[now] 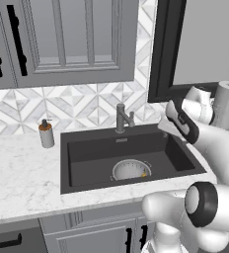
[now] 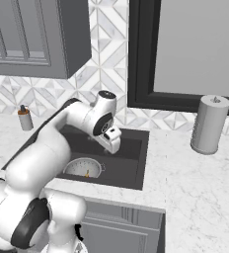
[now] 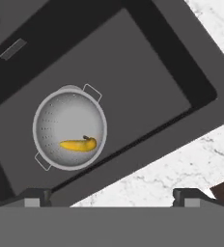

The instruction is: Put the colander in the sink, put the banana in the colander, and turn on the sink faucet and pour water over the colander.

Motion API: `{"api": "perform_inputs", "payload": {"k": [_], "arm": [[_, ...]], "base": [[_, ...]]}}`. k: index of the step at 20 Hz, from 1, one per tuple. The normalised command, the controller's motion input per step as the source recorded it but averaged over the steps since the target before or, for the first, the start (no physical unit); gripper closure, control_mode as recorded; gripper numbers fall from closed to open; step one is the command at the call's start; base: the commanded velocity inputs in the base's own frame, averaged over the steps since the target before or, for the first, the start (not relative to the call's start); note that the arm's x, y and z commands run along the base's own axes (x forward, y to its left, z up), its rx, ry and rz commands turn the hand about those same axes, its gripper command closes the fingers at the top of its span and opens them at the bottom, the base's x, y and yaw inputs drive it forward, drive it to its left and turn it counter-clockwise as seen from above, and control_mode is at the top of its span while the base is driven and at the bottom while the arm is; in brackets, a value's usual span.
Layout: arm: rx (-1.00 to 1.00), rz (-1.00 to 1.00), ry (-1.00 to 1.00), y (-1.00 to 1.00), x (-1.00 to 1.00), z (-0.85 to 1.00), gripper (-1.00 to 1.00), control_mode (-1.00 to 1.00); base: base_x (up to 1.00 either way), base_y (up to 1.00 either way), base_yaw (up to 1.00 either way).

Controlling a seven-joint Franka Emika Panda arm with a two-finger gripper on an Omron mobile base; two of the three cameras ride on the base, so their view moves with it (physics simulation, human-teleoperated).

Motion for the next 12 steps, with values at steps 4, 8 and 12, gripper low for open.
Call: {"api": "perform_inputs", "payload": {"k": [4,8,12], "arm": [[0.0,0.14,0.0,0.03,0.37,-0.09,-1.0,-1.0],[0.0,0.13,0.0,0.01,0.23,-0.09,-1.0,-1.0],[0.0,0.11,0.0,0.09,0.21,-0.08,-1.0,-1.0]], "base": [[0.0,0.0,0.0],[0.0,0.0,0.0],[0.0,0.0,0.0]]}}
